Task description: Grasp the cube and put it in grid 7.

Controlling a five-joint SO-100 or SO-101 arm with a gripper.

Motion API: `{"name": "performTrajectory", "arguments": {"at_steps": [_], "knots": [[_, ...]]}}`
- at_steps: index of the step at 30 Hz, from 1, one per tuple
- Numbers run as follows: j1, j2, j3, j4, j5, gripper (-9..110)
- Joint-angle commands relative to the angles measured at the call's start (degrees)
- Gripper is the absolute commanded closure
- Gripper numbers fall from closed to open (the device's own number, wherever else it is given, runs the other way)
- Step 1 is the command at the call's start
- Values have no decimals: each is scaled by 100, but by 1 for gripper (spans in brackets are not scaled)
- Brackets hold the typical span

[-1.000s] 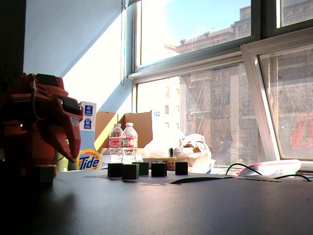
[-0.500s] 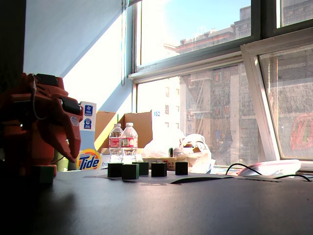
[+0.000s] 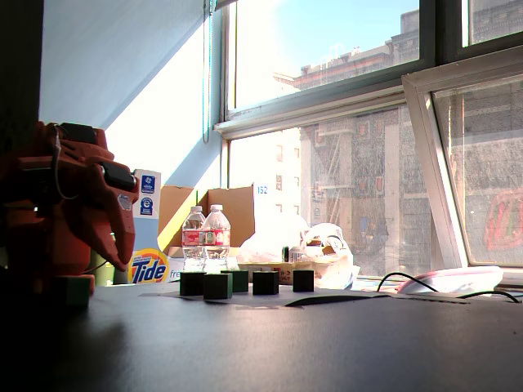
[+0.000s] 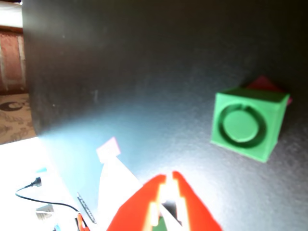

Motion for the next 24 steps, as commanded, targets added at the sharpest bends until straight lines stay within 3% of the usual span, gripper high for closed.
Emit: {"name": "performTrajectory", "arguments": {"at_steps": [1,16,19,24], "knots": [[-35,18,396,-88,-62,101],[255,18,316,-202,-70,101],[606,18,-202,360,-1107,101],[703,-26,-1274,949,-1222,101]]}}
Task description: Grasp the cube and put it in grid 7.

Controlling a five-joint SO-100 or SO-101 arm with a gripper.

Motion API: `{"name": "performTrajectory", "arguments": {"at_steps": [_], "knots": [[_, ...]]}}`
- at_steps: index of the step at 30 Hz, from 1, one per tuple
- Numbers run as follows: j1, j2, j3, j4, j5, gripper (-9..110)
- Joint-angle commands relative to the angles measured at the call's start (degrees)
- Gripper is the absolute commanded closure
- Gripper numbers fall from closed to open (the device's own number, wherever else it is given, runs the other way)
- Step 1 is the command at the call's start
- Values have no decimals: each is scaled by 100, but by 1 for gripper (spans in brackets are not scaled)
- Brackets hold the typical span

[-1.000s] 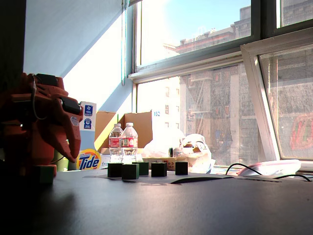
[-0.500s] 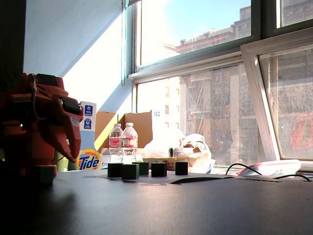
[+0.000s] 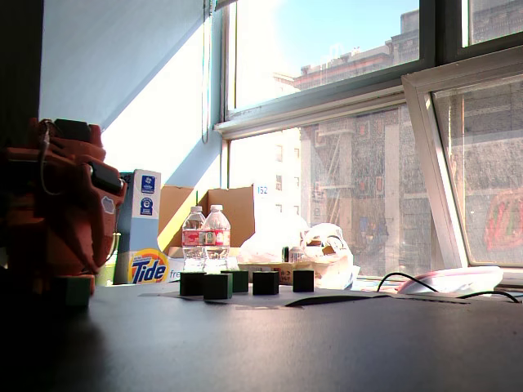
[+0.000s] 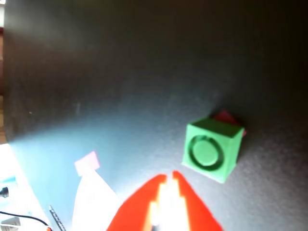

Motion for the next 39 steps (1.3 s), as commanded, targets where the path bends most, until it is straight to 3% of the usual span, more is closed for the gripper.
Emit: {"name": "performTrajectory", "arguments": {"at_steps": [1,6,12,17,24,39], "knots": [[0,-167,-1028,483,-97,101],[193,-1705,-2461,729,-70,100],[633,-3155,-3199,1090,-853,77],[932,-3788,-3313,1204,-1582,69],[932,-4544,-3226,1187,-2145,67],[1090,-4632,-2136,-79,-2848,66]]}}
